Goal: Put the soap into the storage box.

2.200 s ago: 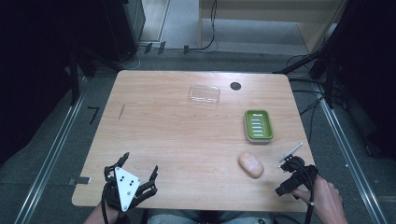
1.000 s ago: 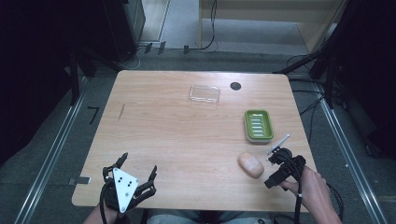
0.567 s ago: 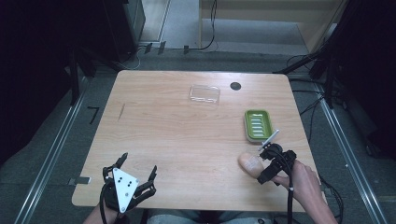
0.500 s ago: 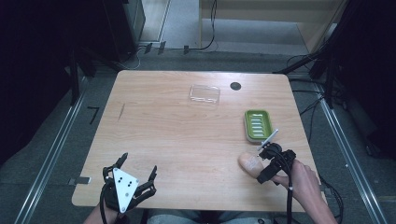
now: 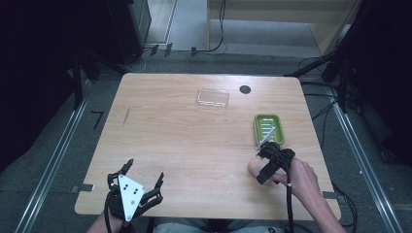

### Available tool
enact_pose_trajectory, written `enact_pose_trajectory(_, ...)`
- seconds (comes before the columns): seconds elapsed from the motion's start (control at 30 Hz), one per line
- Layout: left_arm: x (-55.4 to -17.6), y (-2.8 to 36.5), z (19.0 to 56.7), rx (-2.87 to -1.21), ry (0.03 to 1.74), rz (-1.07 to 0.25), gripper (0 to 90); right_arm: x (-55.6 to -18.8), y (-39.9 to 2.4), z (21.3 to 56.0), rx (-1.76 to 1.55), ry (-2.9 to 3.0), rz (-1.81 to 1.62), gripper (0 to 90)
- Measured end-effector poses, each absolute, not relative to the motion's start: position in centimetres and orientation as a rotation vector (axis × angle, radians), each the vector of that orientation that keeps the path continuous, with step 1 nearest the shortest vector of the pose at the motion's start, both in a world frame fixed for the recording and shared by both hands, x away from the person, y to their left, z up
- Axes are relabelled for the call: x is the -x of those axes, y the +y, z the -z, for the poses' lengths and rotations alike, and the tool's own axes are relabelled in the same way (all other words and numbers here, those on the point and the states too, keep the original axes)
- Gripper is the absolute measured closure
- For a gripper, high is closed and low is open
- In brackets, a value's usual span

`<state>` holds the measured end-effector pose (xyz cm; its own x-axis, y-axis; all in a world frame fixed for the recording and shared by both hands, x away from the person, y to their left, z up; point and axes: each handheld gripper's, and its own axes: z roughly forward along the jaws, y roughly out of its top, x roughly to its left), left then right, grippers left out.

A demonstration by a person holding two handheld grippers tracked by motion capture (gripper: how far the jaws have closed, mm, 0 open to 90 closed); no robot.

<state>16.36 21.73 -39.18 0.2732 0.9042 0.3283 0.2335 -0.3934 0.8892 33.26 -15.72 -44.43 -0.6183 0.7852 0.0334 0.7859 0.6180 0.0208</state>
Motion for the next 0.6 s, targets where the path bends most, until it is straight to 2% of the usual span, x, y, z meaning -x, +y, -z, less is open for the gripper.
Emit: enact_pose_trajectory(0.6,-16.3,21.7,39.2,-1.806,1.03,-1.149,13.9,-34.2,-14.6,45.8,1.339,-2.792,0.098,0.3)
